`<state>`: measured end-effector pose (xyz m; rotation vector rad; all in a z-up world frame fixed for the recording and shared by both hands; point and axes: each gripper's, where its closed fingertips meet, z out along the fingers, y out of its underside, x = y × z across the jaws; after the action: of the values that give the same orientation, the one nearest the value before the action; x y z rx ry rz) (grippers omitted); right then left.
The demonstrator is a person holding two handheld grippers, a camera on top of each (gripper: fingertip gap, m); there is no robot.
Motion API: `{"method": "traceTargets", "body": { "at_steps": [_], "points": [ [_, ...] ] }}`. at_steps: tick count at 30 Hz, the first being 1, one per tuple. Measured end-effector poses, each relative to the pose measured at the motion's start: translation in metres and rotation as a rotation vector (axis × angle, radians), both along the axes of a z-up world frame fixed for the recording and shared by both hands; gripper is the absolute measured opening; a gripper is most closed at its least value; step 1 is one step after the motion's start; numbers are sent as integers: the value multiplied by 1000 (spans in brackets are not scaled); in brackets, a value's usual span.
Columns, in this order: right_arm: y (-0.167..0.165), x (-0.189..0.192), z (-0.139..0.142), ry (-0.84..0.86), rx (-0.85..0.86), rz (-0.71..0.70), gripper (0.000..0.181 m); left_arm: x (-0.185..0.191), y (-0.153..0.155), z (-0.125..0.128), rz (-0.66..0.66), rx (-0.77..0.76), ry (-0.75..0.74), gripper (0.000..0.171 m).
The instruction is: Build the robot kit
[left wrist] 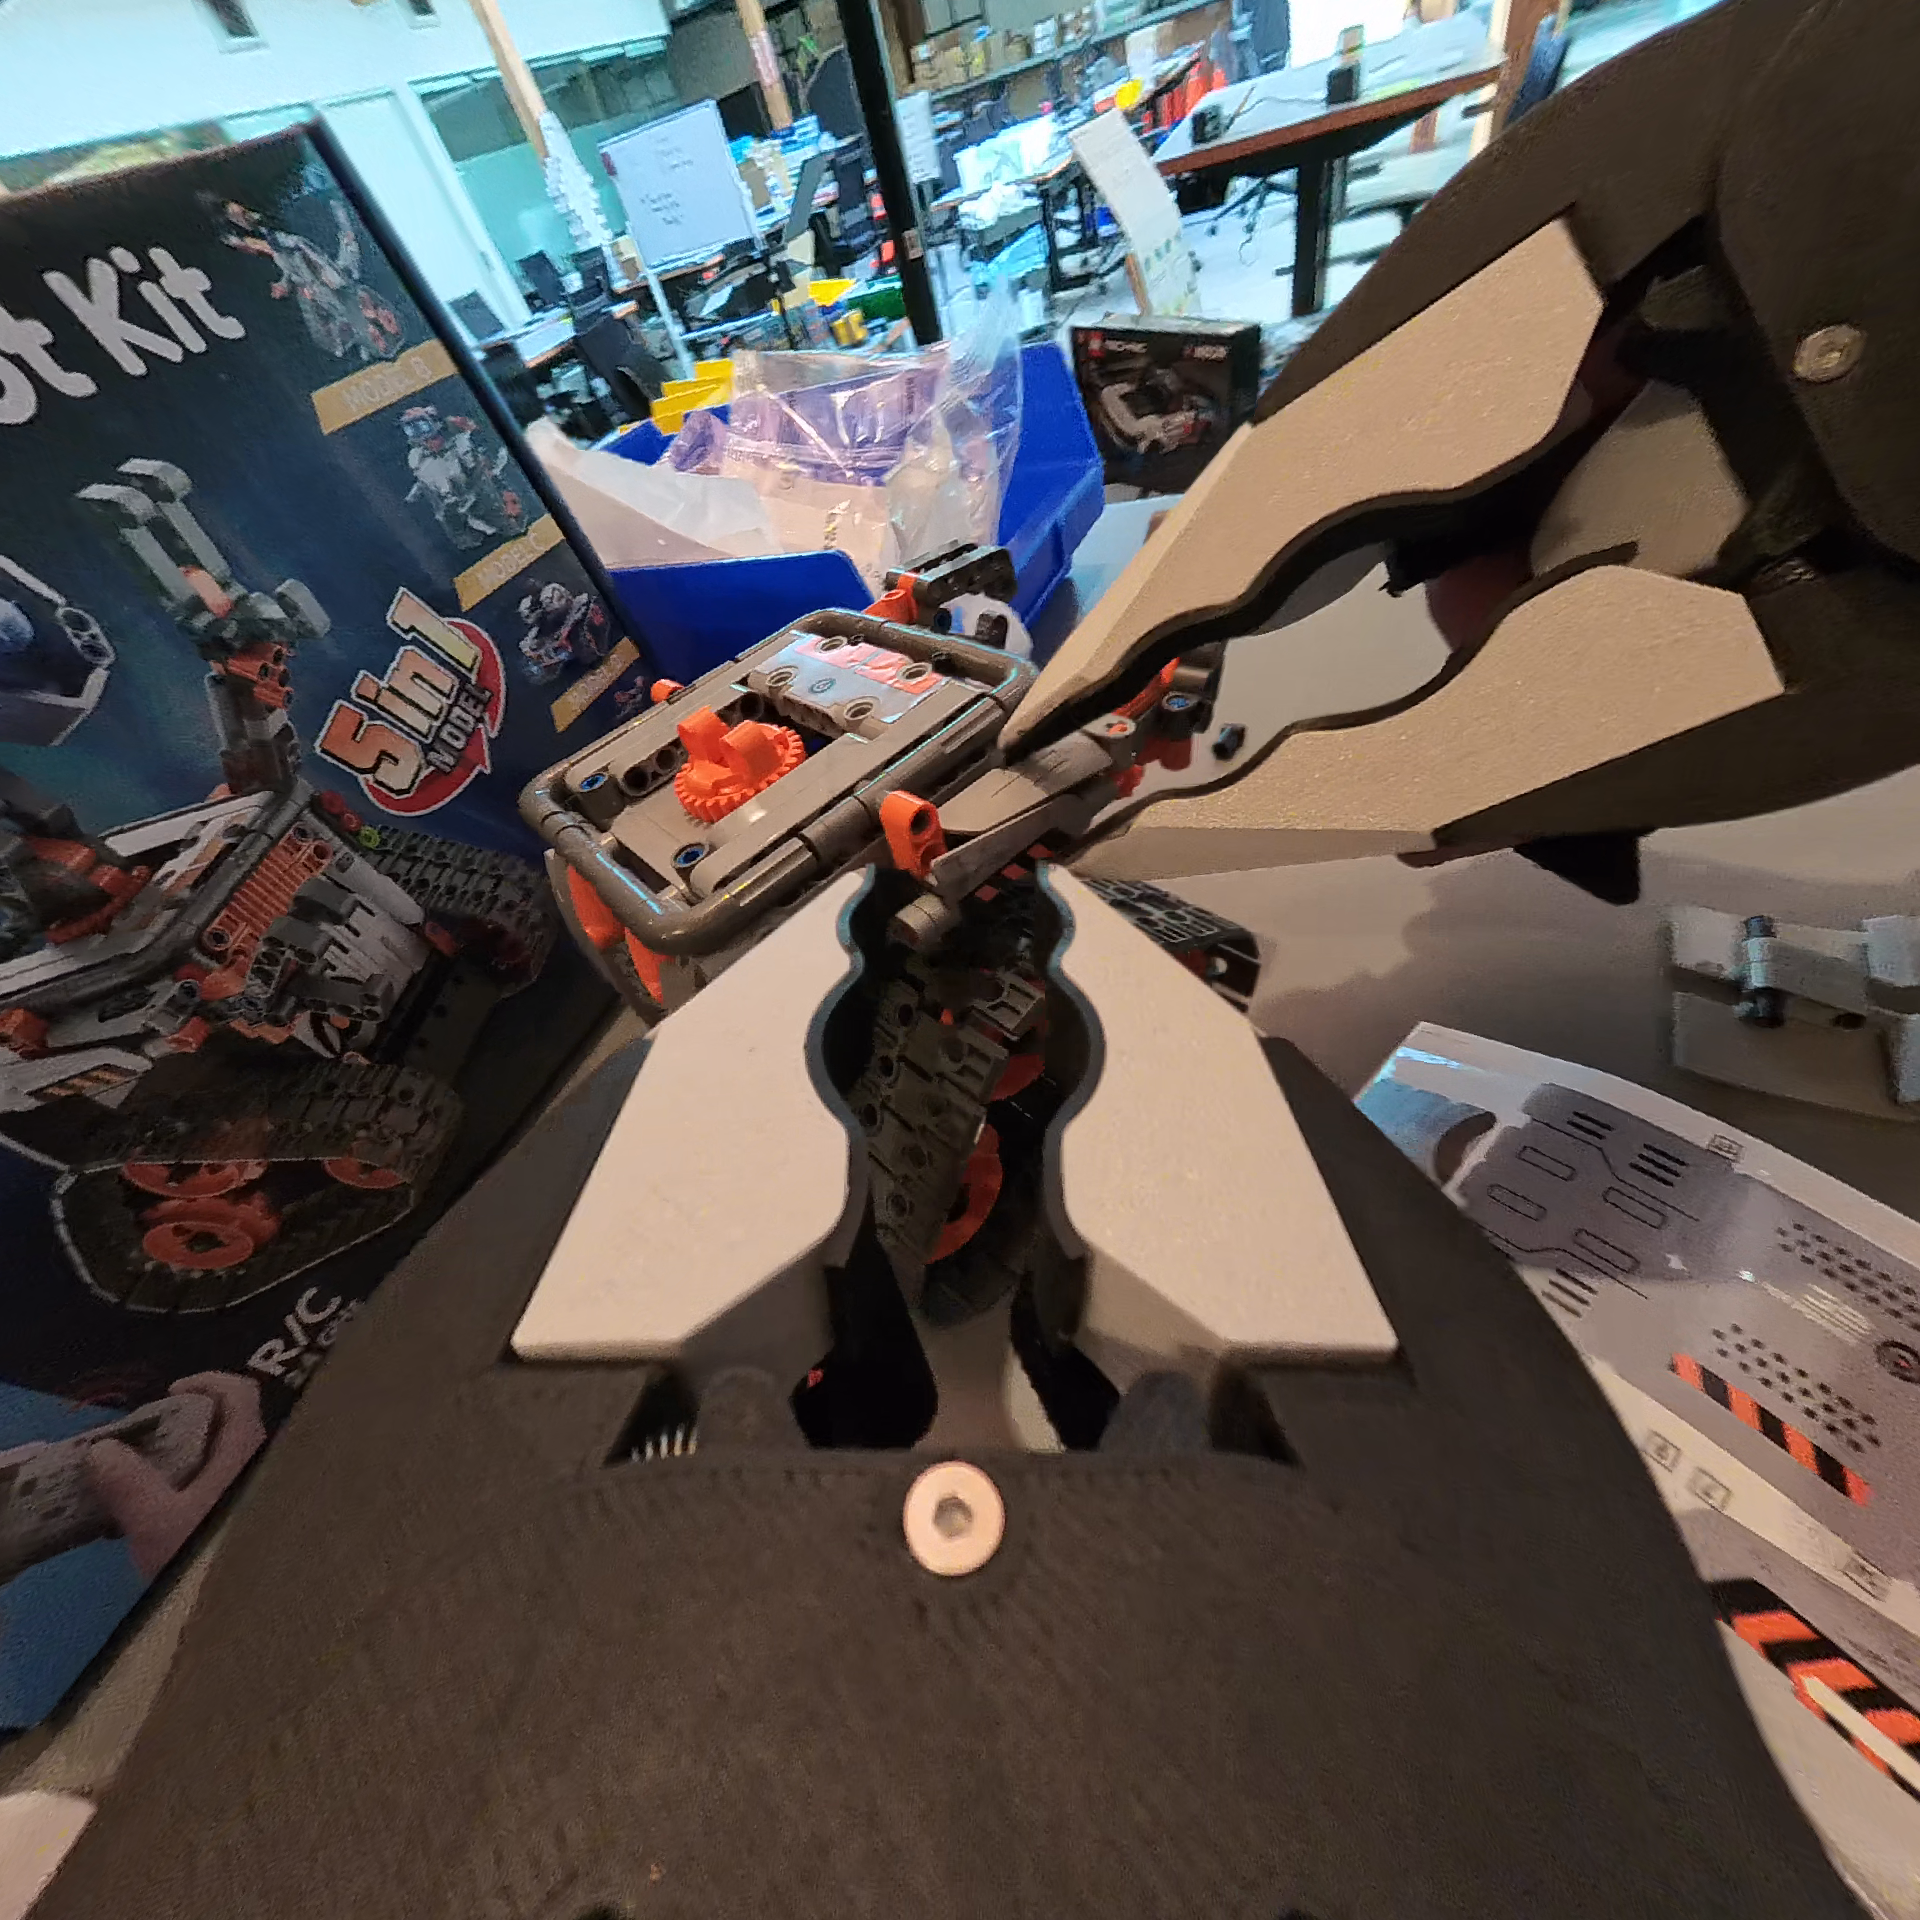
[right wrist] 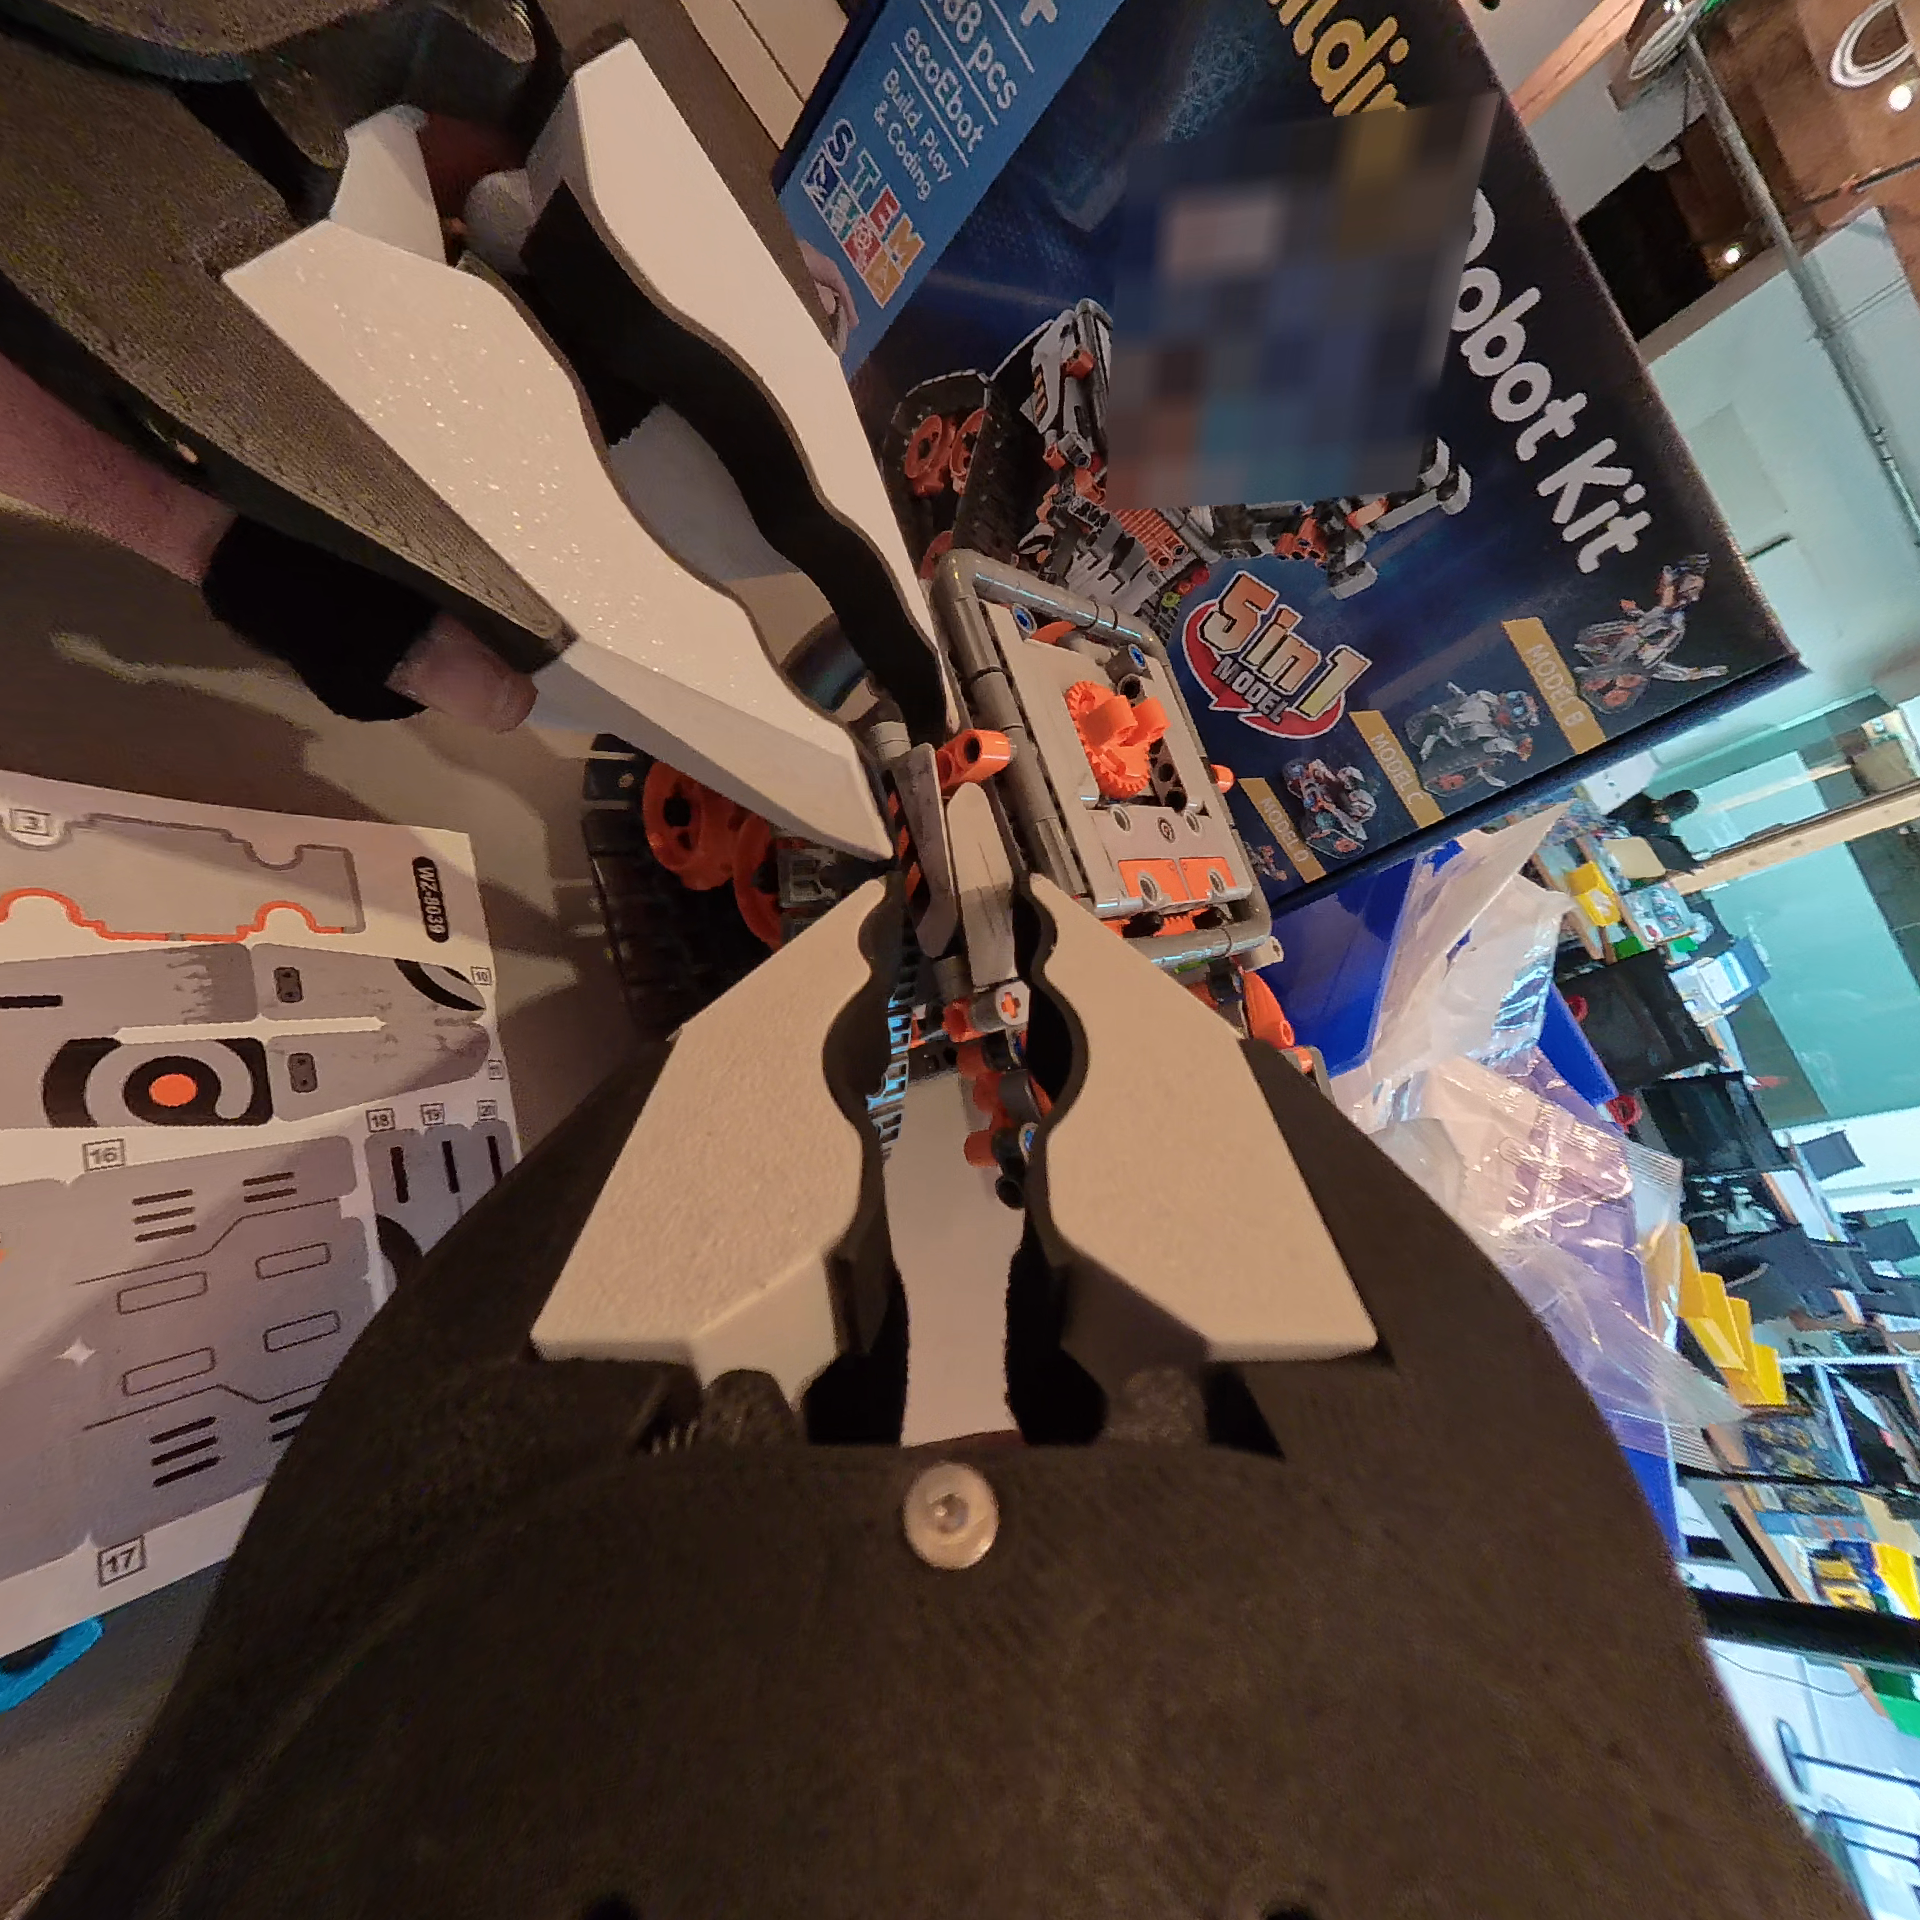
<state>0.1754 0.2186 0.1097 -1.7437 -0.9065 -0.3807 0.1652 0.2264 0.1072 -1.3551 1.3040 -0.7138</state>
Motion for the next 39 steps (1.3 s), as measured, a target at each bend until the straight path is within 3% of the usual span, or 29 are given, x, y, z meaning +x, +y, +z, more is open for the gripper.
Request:
{"method": "traceTargets", "body": {
  "at_steps": [4,13,17,23,26,29,39],
  "points": [
    [2,2,0,-7,9,-11,16,2,3,0,36,33,12,18],
    [0,5,1,-2,3,8,12,-2,0,3,-29,16,12,1],
    [-8,2,7,3,15,44,0,-7,0,4,-53,-8,15,0],
    [-39,-4,15,84,-49,129,14,-17,-11,18,-105,-6,89,9],
    [-63,-2,8,203,-185,163,21,-29,-14,25,-120,-70,142,19],
    [-90,-6,-8,296,-337,202,25,-48,-19,16,-124,-164,268,25],
    [-142,-40,-60,299,-525,311,19,-127,-95,-55,-128,-670,549,42]
  ]
}}
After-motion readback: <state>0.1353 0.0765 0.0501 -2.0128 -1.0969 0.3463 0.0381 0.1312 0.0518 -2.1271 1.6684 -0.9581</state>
